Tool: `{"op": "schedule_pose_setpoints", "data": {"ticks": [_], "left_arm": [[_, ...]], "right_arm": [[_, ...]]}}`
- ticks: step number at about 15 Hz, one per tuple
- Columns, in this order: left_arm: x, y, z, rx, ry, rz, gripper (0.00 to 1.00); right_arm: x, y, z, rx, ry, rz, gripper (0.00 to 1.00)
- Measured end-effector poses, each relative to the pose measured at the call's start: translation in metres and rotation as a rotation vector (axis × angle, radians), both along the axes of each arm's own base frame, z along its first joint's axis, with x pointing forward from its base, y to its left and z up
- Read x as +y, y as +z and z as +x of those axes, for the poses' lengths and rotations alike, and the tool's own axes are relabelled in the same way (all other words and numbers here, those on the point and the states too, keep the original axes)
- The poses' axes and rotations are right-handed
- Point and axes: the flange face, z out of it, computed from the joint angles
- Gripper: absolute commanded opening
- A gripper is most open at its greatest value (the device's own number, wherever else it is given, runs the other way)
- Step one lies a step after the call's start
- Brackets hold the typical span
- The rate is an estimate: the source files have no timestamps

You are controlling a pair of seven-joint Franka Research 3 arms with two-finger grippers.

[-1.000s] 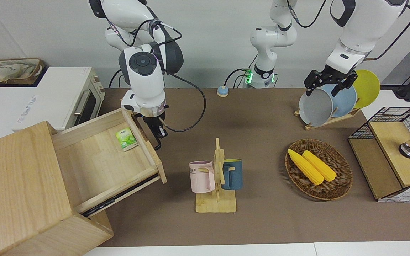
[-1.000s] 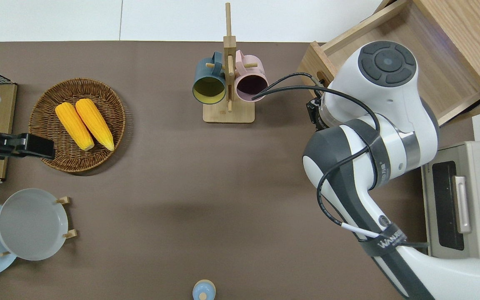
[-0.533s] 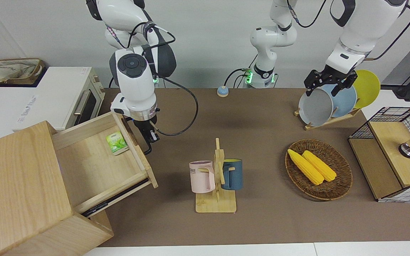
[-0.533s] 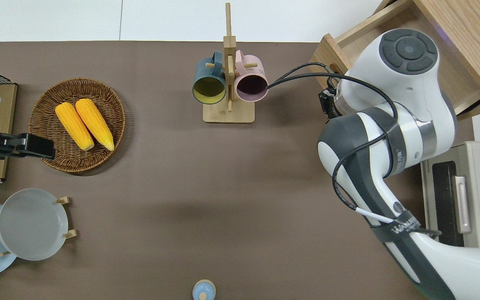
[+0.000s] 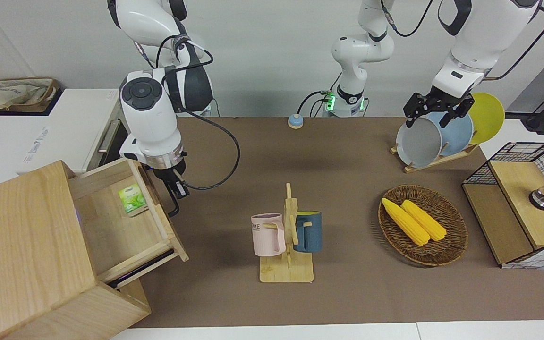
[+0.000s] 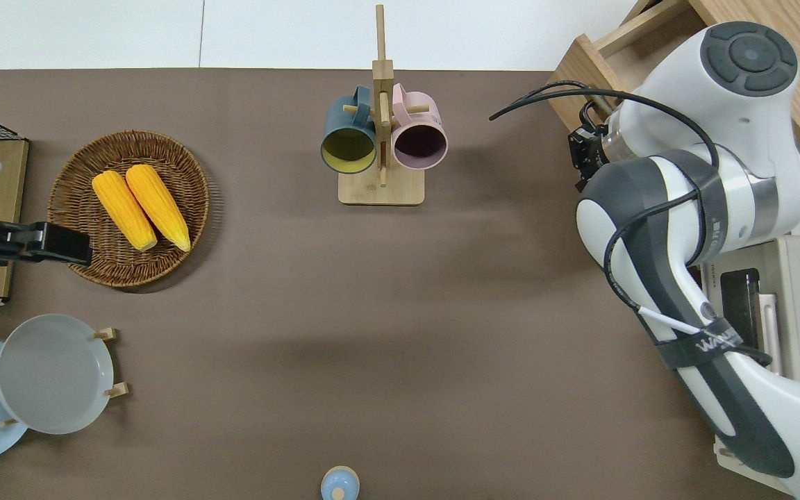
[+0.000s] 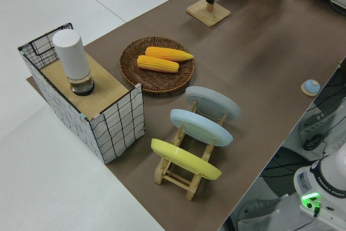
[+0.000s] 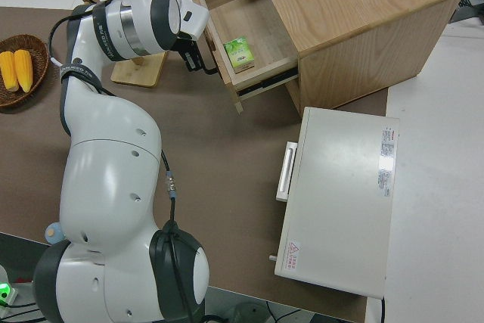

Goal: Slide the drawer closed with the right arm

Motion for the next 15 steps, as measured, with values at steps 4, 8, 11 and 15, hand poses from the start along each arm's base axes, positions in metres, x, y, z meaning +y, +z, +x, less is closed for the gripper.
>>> {"op": "schedule_pose_setpoints", "data": {"ticks": [4,8,11,15], "left_arm": [[0.0,0.0,0.0,0.0,0.0,0.0,0.99],[0.0,0.0,0.0,0.0,0.0,0.0,0.99],[0.0,0.0,0.0,0.0,0.0,0.0,0.99],[0.0,0.0,0.0,0.0,0.0,0.0,0.99]], "right_arm": [[-0.024,-0.004,0.009,-0.005,-0.011,0.003,0.0],[-0.045,-0.003,0.016,-0.025,-0.015,0.007,0.0],[-0.064,0.001,0.021,-0.045,-0.012,0.01,0.0],[-0.091,0.004,0.024,-0.058,0.004,0.009,0.0]]}}
